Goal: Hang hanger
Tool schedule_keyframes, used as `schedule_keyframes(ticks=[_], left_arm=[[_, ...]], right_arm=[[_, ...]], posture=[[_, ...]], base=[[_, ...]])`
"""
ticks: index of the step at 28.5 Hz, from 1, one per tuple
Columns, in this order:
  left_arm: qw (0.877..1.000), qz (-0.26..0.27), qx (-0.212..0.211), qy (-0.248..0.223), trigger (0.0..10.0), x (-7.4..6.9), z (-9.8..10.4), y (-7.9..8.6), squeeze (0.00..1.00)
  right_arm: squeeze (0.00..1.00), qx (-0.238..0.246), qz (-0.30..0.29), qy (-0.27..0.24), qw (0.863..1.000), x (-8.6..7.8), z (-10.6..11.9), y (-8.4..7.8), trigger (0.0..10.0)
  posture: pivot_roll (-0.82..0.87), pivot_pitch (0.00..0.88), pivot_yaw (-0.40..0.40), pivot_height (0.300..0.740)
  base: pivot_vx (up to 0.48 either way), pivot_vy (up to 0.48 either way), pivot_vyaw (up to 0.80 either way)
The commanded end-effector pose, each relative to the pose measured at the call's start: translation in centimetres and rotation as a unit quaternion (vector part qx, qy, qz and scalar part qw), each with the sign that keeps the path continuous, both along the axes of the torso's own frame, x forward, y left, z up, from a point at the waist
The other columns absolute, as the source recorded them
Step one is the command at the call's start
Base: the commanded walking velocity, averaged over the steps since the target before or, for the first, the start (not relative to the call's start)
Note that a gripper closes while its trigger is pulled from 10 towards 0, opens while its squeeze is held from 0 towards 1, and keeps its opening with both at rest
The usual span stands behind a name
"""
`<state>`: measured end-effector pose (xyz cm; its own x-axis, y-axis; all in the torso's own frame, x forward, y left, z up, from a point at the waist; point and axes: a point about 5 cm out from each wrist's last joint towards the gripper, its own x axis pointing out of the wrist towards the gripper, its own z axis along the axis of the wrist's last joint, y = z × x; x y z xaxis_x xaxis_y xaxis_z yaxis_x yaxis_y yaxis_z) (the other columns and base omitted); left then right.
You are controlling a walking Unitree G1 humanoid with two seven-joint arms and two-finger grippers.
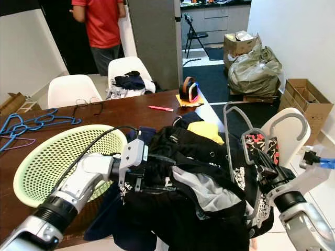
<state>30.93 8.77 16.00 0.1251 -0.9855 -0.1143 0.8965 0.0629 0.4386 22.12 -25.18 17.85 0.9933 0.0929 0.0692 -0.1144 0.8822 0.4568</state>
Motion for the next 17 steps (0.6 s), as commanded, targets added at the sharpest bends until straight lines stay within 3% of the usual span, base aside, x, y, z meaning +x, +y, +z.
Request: schedule_keyframes(ticks=[1, 4, 5, 14, 16, 17], left_arm=[[0.999, 0.036, -0.004, -0.031, 10.0, 0.91, 0.31, 0.16, 0.99], [0.999, 0.036, -0.004, -0.031, 10.0, 0.91, 0.31, 0.16, 0.99], [0.998, 0.051, -0.009, -0.040, 10.0, 1.22, 0.53, 0.14, 0.00], [0.998, 0.054, -0.019, -0.024, 10.0, 1.27, 0.23, 0.10, 0.00], [0.998, 0.054, -0.023, -0.020, 9.4, 1.27, 0.17, 0.08, 0.00], [0.998, 0.052, -0.024, -0.016, 0.0, 1.24, 0.07, 0.07, 0.00]], right_arm=[[0.00, -0.001, 0.004, -0.004, 1.000, -0.29, 0.41, 0.09, 10.0], [0.00, -0.001, 0.004, -0.004, 1.000, -0.29, 0.41, 0.09, 10.0], [0.00, -0.001, 0.004, -0.004, 1.000, -0.33, 0.44, 0.08, 10.0], [0.00, -0.004, 0.002, -0.002, 1.000, -0.60, 0.55, -0.06, 10.0], [0.00, -0.005, 0.001, -0.002, 1.000, -0.64, 0.56, -0.10, 10.0], [0.00, -0.005, 0.001, -0.001, 1.000, -0.66, 0.57, -0.15, 10.0]], posture=[[-0.22, 0.000, 0.037, 0.740], [-0.22, 0.000, 0.037, 0.740], [-0.22, 0.000, 0.038, 0.740], [-0.23, 0.000, 0.039, 0.740], [-0.23, 0.000, 0.038, 0.740], [-0.24, 0.000, 0.037, 0.740]], base=[[0.000, 0.000, 0.00], [0.000, 0.000, 0.00], [0.000, 0.000, 0.00], [0.000, 0.000, 0.00], [0.000, 0.000, 0.00], [0.000, 0.000, 0.00]])
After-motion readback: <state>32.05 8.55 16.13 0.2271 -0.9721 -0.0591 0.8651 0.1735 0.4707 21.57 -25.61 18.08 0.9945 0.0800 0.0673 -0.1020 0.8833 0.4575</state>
